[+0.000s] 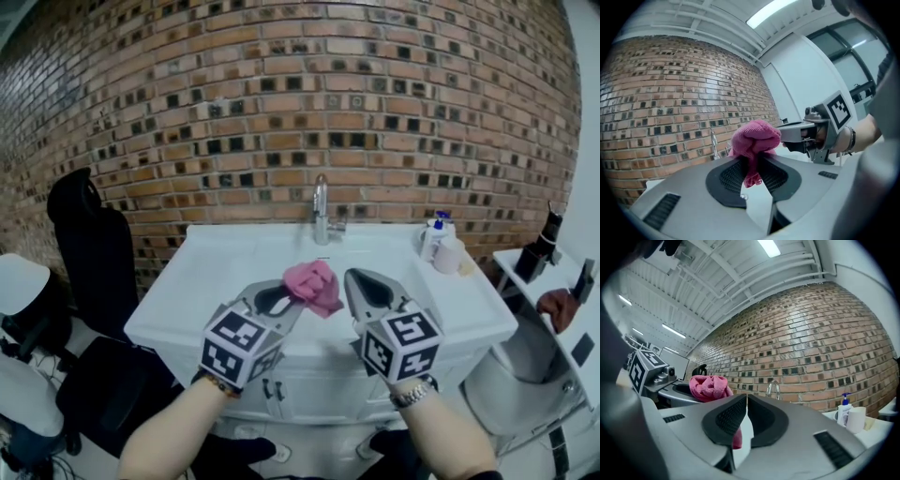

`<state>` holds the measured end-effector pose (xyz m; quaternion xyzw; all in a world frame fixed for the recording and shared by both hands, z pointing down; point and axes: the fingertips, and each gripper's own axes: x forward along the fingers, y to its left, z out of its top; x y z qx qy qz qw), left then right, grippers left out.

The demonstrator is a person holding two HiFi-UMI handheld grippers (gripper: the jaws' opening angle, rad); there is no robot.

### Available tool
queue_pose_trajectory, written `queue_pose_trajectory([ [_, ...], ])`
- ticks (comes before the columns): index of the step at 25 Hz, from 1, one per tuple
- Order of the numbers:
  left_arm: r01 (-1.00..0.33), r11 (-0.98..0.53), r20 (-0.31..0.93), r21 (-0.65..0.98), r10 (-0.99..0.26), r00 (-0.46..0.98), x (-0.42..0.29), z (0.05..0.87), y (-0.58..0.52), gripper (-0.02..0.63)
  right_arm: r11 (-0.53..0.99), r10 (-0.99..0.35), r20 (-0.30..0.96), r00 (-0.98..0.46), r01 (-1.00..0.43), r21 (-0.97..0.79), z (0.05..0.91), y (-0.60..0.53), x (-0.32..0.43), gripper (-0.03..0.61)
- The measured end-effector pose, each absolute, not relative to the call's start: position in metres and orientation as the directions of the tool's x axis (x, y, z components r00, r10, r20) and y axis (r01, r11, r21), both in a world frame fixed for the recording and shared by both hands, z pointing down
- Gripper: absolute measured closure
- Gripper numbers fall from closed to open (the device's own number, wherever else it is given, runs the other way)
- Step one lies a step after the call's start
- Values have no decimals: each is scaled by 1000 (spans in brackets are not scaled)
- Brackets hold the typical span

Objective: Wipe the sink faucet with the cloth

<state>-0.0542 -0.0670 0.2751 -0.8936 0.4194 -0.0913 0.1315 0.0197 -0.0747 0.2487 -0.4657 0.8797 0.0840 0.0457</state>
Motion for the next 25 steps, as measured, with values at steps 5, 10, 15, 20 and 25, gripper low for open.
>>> queue_pose_trajectory([
  [5,-741,-601,37,-300,-783,621,-59,280,-15,532,567,-798,-166,-580,-815,120,256,-22,12,563],
  [10,-747,-588,7,-309,-787,617,-60,286,29,531,562,-795,-187,-577,-817,130,266,30,12,566],
  [15,-752,-589,-15,-297,-784,620,-51,293,80,531,550,-802,-193,-566,-825,131,276,81,22,566],
  [20,-758,-593,-32,-272,-781,623,-52,297,127,531,539,-807,-198,-556,-831,139,282,129,25,567],
  [25,-755,-601,-36,-263,-776,630,-57,285,175,531,544,-804,-191,-563,-826,144,273,177,17,568],
])
